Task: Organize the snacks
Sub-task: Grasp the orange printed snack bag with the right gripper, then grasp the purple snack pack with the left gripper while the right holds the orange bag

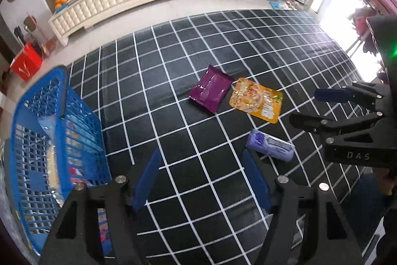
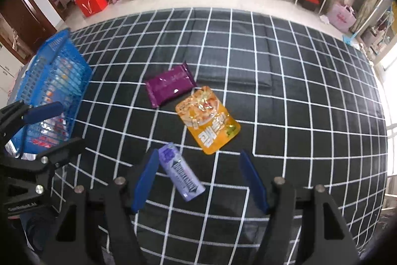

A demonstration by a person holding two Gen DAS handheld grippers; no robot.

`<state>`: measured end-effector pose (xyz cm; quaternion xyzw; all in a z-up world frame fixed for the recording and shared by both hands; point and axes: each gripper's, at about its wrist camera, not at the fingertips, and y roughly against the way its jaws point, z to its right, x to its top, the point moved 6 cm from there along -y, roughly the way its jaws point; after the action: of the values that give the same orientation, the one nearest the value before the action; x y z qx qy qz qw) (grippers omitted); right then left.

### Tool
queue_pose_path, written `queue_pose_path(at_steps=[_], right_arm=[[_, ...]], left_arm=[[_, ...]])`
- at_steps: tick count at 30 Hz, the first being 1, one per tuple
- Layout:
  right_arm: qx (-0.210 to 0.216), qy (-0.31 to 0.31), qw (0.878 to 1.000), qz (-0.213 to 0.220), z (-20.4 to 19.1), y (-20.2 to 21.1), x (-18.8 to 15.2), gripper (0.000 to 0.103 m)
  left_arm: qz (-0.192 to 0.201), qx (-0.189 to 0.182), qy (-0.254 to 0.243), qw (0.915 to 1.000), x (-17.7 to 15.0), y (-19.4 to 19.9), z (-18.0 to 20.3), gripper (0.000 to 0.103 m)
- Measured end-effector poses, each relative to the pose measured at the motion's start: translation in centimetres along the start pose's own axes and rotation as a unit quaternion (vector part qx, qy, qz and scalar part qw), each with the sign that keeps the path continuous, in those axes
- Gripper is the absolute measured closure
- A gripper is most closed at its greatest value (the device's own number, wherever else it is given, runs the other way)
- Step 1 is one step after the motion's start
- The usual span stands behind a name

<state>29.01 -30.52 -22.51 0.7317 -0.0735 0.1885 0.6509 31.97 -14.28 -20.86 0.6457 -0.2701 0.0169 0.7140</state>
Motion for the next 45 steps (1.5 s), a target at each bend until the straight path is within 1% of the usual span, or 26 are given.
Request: queue_pose_path(at_steps=[4,5,6,8,10,15,18,20,23,25,28,29,30,31,33,34,35,38,40,41,42,43,45], right_arm=[[0.004,0.017,1.0,-0.006,0.5,-1.9,0.7,0.031],[0.002,0.021,1.0,-0.005,0.7,-2.2,0.9,0.031],[-0.002,0.025,1.0,-0.004,0.9,-2.7,1.2,0.028],[-0.003,0.037,0.999,-0.007,1.2,-3.7,1.6,0.025],[-0.002,0.043,0.999,-0.014,1.5,-5.0,2.0,0.024],[-0.005,0.063,0.997,-0.039,2.1,-7.3,2.3,0.024],[0.0,0.075,0.996,-0.044,2.1,-7.8,2.0,0.024],[0.009,0.087,0.995,-0.045,1.9,-8.0,1.8,0.024],[-0.001,0.108,0.994,-0.031,1.7,-7.9,1.5,0.024],[-0.011,0.129,0.991,-0.025,1.2,-8.1,0.8,0.024],[-0.007,0.143,0.99,-0.015,1.0,-7.9,0.2,0.026],[-0.005,0.144,0.989,-0.016,1.0,-7.7,0.1,0.03],[-0.005,0.145,0.989,-0.016,0.9,-7.6,0.1,0.036],[-0.006,0.151,0.988,-0.017,0.7,-7.5,-0.1,0.039],[-0.004,0.157,0.987,-0.018,-0.1,-7.5,-0.2,0.05],[-0.004,0.159,0.987,-0.019,-0.4,-7.4,-0.2,0.053],[-0.004,0.16,0.987,-0.02,-0.8,-7.3,-0.4,0.061],[-0.009,0.156,0.988,-0.016,-1.5,-7.1,-0.6,0.068],[-0.009,0.14,0.99,-0.009,-1.4,-7.0,-0.6,0.072],[-0.005,0.128,0.992,-0.005,-1.1,-6.9,-0.2,0.076],[0.001,0.111,0.994,0.0,-0.8,-6.6,-0.1,0.083],[0.011,0.099,0.995,0.002,-0.5,-6.4,0.1,0.087],[0.036,0.069,0.997,0.004,-0.3,-6.1,-0.1,0.09]], left_arm=[[-0.013,0.009,0.013,0.9998,-0.1,-2.4,-0.3,0.037],[-0.013,0.011,0.016,0.9997,-0.1,-2.8,-0.4,0.037],[-0.012,0.01,0.023,0.9996,0.0,-3.3,-0.5,0.037],[-0.018,0.001,0.035,0.9992,0.0,-4.1,-0.6,0.037],[-0.025,-0.003,0.039,0.9989,0.1,-4.7,-0.7,0.037],[-0.033,0.001,0.03,0.999,0.7,-6.1,-0.5,0.037],[-0.035,0.004,0.02,0.9992,0.8,-6.7,-0.3,0.037],[-0.038,0.002,0.018,0.9991,0.7,-7.1,-0.1,0.036],[-0.042,-0.002,0.024,0.9988,0.6,-7.5,-0.2,0.037],[-0.041,-0.006,0.029,0.9987,0.5,-7.5,-0.4,0.036],[-0.042,-0.002,0.03,0.9986,0.3,-7.4,-0.7,0.037],[-0.042,-0.002,0.032,0.9986,0.2,-7.2,-0.8,0.037],[-0.041,-0.004,0.035,0.9985,0.1,-7.0,-0.9,0.037],[-0.041,-0.006,0.037,0.9984,0.1,-7.0,-1.0,0.037],[-0.039,-0.009,0.043,0.9983,0.0,-6.6,-1.1,0.037],[-0.038,-0.01,0.044,0.9983,-0.1,-6.4,-1.1,0.037],[-0.037,-0.011,0.044,0.9983,-0.2,-6.2,-1.2,0.037],[-0.034,-0.009,0.042,0.9985,-0.4,-5.6,-1.3,0.036],[-0.032,-0.01,0.04,0.9986,-0.4,-5.2,-1.3,0.037],[-0.031,-0.009,0.039,0.9987,-0.3,-5.0,-1.4,0.037],[-0.03,-0.008,0.039,0.9988,-0.3,-4.7,-1.5,0.037],[-0.029,-0.008,0.039,0.9988,-0.2,-4.5,-1.5,0.037],[-0.027,-0.007,0.038,0.9989,0.0,-4.1,-1.5,0.037]])
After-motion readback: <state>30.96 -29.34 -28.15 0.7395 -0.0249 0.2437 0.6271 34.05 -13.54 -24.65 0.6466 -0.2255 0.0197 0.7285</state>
